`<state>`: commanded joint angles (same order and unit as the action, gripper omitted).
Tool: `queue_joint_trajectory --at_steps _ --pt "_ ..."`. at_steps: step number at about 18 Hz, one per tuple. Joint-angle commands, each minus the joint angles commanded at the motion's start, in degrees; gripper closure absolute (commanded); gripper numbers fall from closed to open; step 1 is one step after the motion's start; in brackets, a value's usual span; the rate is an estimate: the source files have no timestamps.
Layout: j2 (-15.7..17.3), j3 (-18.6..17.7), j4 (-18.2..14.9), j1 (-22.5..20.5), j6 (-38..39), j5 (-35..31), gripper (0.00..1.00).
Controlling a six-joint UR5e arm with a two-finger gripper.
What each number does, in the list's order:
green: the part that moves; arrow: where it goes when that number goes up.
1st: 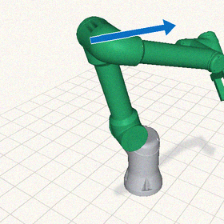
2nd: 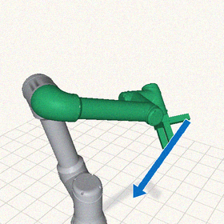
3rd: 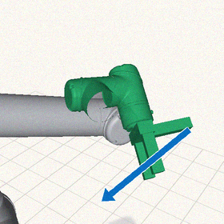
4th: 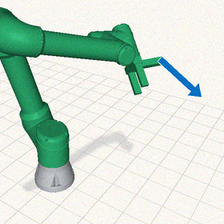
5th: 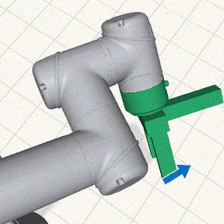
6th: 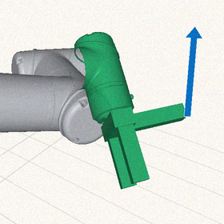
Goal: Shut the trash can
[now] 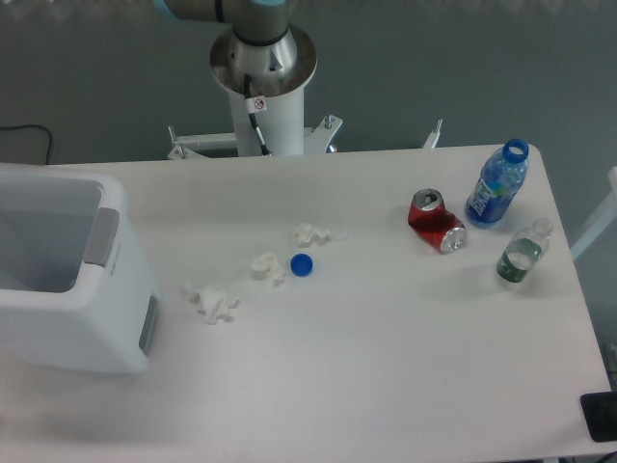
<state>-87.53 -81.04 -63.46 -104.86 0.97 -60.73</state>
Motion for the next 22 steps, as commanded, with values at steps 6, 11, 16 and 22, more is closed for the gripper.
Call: queue_joint_trajectory --at_steps 6,11,16,22 --pt "-3.87 1.59 0.18 1.85 -0.09 -0.35 0.71" --pt "-4.93 1.85 0.97 2.99 0.09 -2.28 0.71" --pt "-5.02 1.94 0.97 3.08 0.26 -4.13 0.71" --pt "-4.66 2.12 0.88 3.08 0.97 -4.92 0.71"
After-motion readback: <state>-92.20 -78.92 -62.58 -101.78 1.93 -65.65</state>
